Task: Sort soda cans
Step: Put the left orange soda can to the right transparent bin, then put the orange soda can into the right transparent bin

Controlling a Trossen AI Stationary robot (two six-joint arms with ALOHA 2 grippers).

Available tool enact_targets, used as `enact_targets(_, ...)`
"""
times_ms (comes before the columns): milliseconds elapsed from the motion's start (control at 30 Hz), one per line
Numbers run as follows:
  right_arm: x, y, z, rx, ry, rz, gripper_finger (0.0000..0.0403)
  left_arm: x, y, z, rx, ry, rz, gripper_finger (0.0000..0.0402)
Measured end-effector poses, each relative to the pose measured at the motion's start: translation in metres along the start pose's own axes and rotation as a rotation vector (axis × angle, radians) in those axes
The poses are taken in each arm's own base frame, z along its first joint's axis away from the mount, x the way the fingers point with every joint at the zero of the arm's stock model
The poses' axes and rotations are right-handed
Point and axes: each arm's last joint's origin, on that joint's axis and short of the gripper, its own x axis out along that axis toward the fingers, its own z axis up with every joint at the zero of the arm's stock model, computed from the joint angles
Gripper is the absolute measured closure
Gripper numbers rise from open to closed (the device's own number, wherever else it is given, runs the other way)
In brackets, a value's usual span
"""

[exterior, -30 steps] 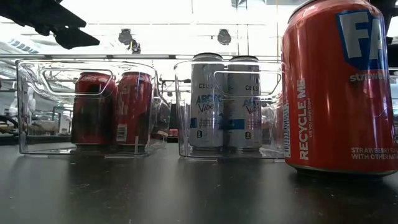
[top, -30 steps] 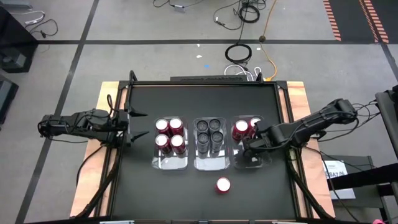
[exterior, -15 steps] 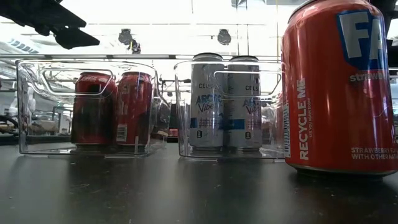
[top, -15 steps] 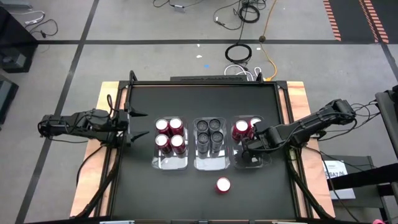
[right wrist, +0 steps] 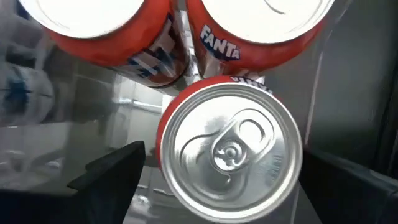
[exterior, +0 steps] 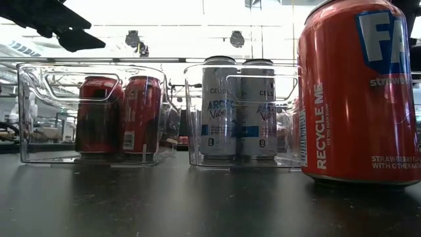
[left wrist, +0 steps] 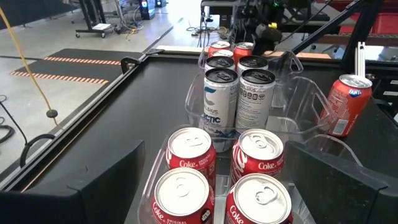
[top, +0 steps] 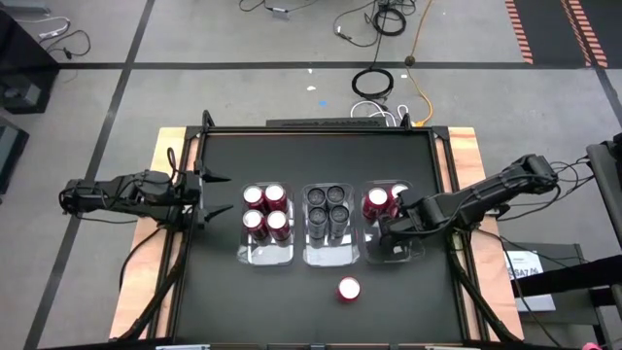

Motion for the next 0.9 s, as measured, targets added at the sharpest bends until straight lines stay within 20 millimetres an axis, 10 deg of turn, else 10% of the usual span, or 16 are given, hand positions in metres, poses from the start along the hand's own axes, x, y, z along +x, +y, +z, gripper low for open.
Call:
enact_targets(533,-0.093,-0.011,0.030,0.031,-0.035,0.400,0.0009,0.000,0.000,0.000,0.000,-0.001,0.000,0.0010)
enact_targets(900,-0.153,0.077,0.021,-0.216,-0.129,0.480,0.0009,0.000,0.000,0.000,0.000,-0.001,0.000,0.0010)
